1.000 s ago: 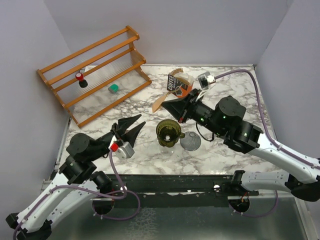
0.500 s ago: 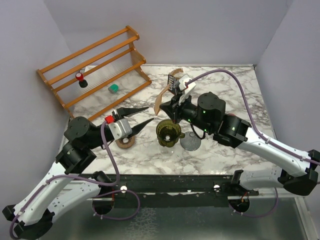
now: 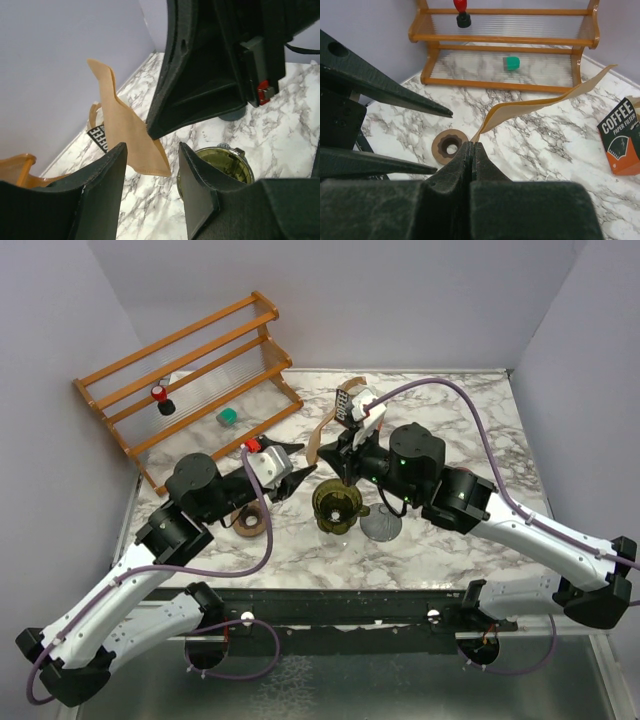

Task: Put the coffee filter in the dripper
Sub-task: Place the coffee filter in the coffee dripper.

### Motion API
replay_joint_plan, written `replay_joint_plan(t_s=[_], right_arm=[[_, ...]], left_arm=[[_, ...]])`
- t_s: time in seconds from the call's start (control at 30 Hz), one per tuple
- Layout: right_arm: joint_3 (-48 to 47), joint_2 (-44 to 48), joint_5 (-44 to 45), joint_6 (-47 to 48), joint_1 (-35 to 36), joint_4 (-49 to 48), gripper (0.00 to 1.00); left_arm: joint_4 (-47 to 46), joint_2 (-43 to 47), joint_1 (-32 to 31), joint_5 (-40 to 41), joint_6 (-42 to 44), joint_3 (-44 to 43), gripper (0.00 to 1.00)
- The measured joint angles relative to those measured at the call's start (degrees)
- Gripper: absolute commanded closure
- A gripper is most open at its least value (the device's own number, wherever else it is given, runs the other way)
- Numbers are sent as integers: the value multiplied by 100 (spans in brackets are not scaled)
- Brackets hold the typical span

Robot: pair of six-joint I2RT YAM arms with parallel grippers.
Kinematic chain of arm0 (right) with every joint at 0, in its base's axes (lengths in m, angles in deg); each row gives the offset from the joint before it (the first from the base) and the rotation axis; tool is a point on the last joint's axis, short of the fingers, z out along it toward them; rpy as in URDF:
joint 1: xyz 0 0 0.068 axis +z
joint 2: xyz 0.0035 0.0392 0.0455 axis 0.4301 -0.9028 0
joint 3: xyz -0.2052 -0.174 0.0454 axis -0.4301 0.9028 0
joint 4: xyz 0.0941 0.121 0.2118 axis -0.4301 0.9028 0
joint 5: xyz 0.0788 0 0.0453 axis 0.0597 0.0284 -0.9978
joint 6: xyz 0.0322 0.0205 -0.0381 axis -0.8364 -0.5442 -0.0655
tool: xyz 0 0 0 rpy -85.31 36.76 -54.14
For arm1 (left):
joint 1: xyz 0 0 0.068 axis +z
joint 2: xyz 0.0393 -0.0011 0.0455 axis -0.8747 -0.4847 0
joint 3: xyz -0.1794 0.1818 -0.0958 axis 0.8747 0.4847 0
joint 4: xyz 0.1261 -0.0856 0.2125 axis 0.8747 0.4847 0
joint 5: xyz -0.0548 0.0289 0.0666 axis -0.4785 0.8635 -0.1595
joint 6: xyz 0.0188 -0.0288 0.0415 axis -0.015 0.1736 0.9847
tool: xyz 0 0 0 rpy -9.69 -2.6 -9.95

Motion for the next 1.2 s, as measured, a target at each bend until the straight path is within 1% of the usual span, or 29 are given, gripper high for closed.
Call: replay_joint_plan(t_s=[0.17,0.27,0.67,0.9,1.2], right_arm=[[-4,-39,0,153,0,0,99],[-4,-39,0,199,4,-4,99],[-4,-37,20,243,33,-46,99],[-4,-35,22,258,37,-46,99],[0,-22,103,260,37,-57,99]], left_arm=[[-28,-33,0,433,-4,-22,53],[-42,-85,0,553,-17,-94,53],[-39,-369,2,608,-70,-138,53],[-42,-457,0,623,-68,-181,55],[-42,-586,0,837,-50,-181,58]])
